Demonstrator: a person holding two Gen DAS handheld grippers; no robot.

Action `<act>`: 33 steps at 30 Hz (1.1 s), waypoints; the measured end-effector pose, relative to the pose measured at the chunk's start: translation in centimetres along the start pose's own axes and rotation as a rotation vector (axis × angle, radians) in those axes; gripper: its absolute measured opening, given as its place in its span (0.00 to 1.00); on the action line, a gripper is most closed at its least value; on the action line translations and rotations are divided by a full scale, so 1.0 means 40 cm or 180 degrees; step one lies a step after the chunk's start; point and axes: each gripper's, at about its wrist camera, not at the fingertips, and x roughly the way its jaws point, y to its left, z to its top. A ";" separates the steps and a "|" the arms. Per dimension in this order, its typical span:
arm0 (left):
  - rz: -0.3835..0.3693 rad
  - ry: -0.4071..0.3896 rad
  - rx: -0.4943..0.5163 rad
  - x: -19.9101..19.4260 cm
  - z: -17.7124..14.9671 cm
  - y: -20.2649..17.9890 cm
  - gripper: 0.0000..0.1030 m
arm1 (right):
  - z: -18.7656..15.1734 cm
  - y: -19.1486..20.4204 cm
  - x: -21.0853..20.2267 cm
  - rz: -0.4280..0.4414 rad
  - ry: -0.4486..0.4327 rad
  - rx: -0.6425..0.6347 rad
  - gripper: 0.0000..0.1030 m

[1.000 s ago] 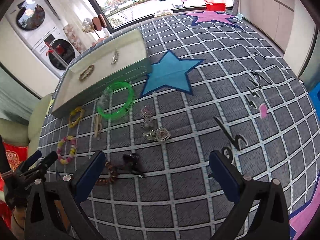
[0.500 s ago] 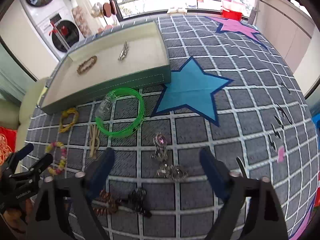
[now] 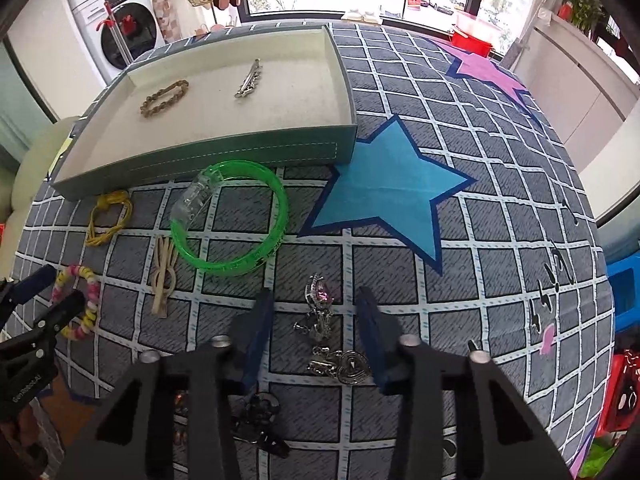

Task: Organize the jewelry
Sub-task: 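Grasp the silver heart charm with the right tool while the left tool grasps the pink-yellow beaded bracelet, then carry the heart charm with the right tool while the left tool carries the beaded bracelet to the tray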

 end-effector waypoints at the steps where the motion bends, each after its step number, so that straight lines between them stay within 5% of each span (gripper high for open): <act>1: -0.0027 -0.0007 0.0024 -0.004 -0.001 -0.004 0.60 | 0.000 0.000 -0.001 0.0003 -0.0003 -0.0001 0.26; 4: -0.0047 -0.0040 0.0106 -0.009 -0.002 -0.014 0.26 | -0.005 -0.002 -0.004 0.0003 -0.0028 0.0030 0.14; 5: -0.0059 -0.0046 0.0111 -0.009 -0.002 -0.014 0.24 | -0.003 -0.003 -0.004 0.0012 -0.0030 0.0049 0.14; 16: -0.0440 -0.0168 -0.0185 -0.052 -0.006 0.027 0.23 | -0.011 -0.055 -0.065 0.0449 -0.0192 0.0424 0.14; 33: -0.0662 -0.0472 -0.0325 -0.137 0.051 0.049 0.23 | -0.011 -0.017 -0.126 0.0556 -0.0285 0.0260 0.14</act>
